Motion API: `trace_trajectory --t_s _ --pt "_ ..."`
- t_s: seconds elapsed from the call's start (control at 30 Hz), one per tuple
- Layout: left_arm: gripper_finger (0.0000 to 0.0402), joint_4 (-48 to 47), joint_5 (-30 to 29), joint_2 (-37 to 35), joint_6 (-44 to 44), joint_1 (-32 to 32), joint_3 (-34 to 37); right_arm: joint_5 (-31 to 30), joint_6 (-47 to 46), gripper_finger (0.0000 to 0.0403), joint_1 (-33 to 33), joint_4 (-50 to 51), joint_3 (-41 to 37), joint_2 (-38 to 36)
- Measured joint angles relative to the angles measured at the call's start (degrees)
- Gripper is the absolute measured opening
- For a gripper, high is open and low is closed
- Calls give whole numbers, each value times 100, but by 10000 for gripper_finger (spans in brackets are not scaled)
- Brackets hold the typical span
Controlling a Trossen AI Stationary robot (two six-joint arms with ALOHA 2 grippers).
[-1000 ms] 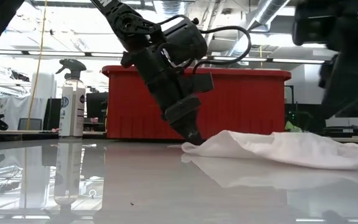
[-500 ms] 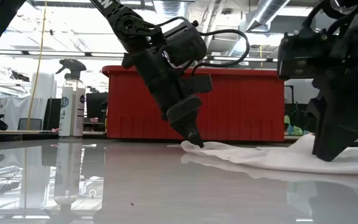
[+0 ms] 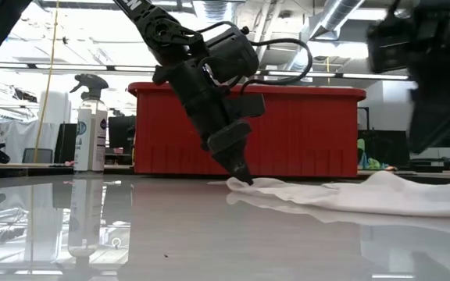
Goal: Fold Laundry from Bin
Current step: Fold the white underwear
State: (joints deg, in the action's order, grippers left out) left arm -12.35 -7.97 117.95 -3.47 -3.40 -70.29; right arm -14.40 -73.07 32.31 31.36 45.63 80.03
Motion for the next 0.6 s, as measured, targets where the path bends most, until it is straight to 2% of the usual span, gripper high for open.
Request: trace_trajectory --t_s 0.13,0.3,0.47,0.6 --pt "16 -112 -4 -29 -307 0 -4 34 -1785 127 295 1554 4 -361" --pt "16 -211 1 -105 -736 0 1 26 -3489 125 707 2739 4 -549" --pt "16 -270 181 -184 -1106 -7 7 -77 -4294 129 699 2929 4 -542" --pt "16 -354 371 -229 -1341 -3 12 -42 -4635 157 576 2899 4 -375"
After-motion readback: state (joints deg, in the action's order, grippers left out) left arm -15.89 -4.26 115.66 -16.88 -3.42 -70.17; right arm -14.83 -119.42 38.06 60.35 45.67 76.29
